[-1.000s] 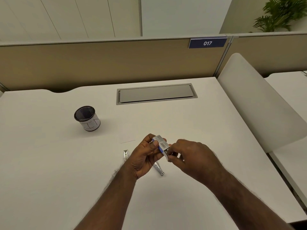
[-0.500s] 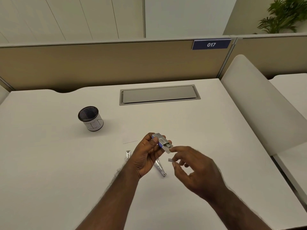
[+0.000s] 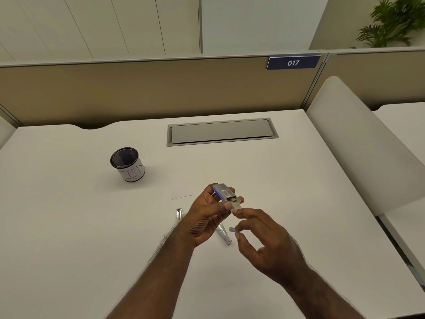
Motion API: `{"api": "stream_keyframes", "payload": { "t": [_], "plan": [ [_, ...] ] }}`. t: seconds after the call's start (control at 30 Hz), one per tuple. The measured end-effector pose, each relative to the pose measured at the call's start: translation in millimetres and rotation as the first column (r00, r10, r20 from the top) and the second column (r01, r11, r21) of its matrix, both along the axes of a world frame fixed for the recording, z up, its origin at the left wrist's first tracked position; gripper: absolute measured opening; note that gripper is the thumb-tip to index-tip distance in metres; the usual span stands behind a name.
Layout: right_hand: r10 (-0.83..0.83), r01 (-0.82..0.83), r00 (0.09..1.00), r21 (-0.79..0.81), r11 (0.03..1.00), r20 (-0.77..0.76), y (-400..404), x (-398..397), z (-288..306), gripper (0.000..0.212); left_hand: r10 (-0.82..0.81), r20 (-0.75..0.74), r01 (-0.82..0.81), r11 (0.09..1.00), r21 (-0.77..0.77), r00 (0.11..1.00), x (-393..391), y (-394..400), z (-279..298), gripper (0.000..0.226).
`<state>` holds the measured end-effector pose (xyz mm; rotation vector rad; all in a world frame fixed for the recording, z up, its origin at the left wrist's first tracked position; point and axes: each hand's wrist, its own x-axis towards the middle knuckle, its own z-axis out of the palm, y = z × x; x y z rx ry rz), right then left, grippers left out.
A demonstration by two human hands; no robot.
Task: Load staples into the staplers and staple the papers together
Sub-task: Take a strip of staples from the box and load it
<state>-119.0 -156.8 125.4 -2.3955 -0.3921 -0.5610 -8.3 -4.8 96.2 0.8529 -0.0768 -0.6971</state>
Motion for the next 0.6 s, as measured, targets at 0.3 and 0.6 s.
{"api": "stream_keyframes", "payload": {
  "t": [0.3,0.6],
  "plan": [
    [-0.010,0.010,1.000,0.007,1.000,0.020,2.2,1.0,-1.6,0.010,-0.054,0.004,0.054,0.996,-0.075,0.999,-0.1,1.1,1.2,0.060],
    [-0.059,0.063,0.997,-0.068,0.996,0.058,-0.2,1.2,-8.8,0.009,-0.053,0.004,0.053,0.998,-0.031,0.999,0.9,-0.1,3.7,0.054]
  ]
}}
